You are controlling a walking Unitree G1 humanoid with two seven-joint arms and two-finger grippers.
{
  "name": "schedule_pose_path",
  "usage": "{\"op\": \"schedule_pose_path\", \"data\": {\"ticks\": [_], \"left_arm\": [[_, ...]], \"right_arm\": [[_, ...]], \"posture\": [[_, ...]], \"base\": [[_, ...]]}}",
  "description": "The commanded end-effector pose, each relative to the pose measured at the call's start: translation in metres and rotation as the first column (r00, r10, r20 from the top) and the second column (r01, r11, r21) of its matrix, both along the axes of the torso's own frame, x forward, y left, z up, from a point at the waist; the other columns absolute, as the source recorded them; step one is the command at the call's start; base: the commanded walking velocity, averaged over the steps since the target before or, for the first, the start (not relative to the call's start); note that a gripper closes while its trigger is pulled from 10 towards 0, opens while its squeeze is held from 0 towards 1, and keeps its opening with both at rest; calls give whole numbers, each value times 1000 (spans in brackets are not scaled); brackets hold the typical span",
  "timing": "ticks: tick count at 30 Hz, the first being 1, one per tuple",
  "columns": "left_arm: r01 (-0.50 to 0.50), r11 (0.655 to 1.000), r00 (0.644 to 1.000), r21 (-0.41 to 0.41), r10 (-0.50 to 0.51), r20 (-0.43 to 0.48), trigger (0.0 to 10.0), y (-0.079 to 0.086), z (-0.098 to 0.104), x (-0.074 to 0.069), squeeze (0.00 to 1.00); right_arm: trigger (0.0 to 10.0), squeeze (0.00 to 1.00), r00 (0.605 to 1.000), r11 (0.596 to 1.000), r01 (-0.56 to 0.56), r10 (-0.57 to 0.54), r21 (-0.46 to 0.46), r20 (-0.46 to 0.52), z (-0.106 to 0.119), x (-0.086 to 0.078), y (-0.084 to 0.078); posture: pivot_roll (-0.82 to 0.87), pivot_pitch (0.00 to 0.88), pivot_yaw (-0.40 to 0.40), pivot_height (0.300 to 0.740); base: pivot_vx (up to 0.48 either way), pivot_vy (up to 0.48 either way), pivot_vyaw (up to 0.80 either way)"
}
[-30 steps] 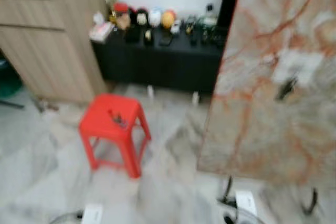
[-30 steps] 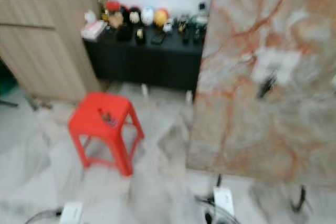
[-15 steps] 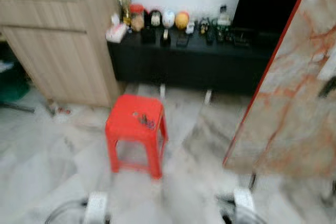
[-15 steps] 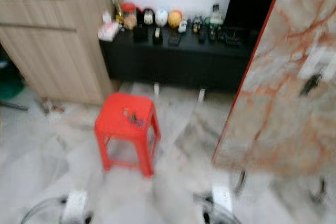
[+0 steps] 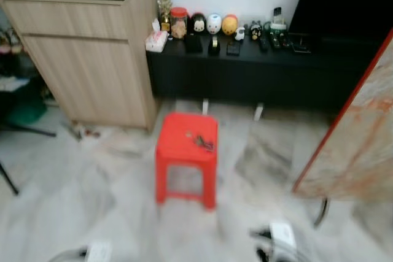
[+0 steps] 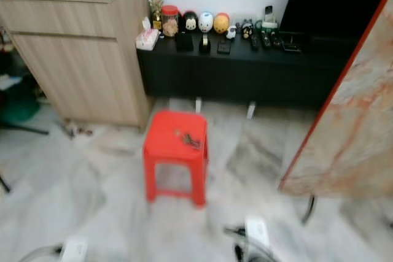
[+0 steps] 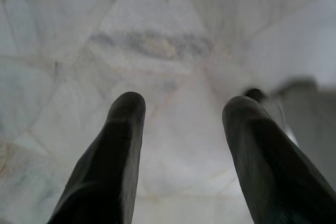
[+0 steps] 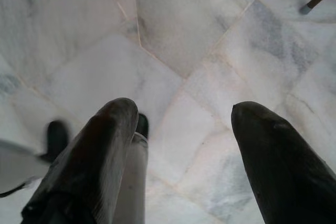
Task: Hang keys on a hook
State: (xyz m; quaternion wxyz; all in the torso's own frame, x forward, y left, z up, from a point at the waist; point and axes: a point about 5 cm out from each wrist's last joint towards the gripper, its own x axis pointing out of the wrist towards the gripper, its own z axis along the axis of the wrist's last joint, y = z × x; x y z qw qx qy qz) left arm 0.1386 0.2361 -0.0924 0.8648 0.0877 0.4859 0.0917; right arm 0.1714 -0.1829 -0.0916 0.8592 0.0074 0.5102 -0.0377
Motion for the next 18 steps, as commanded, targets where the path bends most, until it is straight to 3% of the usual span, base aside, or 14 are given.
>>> {"op": "schedule_pose_path", "data": {"ticks": [1, 18], "left_arm": [[2, 1000, 1000, 12, -2, 2, 10000, 6, 2, 0, 0], [13, 1000, 1000, -22, -12, 25, 10000, -6, 0, 3, 0]], "right_arm": [[10000, 0, 1000, 1000, -4, 4, 6, 17, 2, 6, 4], [10000, 0, 1000, 1000, -9, 9, 4, 14, 1, 4, 5]], "posture": [[-24, 0, -69, 740], [-24, 0, -62, 740]], "base": [[0, 0, 0], [0, 0, 0]]}}
